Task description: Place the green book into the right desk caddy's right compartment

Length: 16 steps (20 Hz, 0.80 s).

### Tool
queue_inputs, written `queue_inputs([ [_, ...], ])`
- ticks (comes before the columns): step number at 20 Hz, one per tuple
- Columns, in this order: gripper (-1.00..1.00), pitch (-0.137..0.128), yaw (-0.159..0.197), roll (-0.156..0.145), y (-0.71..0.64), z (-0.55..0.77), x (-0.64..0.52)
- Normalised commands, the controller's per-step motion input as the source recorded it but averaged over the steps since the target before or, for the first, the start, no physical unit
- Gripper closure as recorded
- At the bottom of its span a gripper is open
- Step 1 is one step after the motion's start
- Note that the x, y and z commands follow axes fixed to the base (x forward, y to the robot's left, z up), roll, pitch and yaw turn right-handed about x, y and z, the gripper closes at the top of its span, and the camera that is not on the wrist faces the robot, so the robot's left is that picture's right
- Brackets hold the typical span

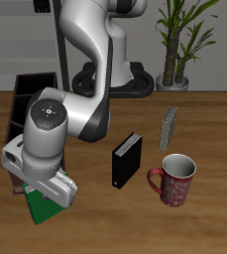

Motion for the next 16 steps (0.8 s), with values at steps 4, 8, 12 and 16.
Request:
queue_inputs([
  [4, 1.00, -0.024, 0.007, 0.025, 0.14, 0.16, -0.12],
  [8, 1.00, -0.056, 0.024, 0.028, 0.18, 0.41, -0.16],
  [12, 1.00, -0.058, 0.026, 0.022, 0.14, 0.46, -0.19],
  [16, 1.00, -0.073, 0.031, 0.020, 0.12, 0.59, -0.26],
])
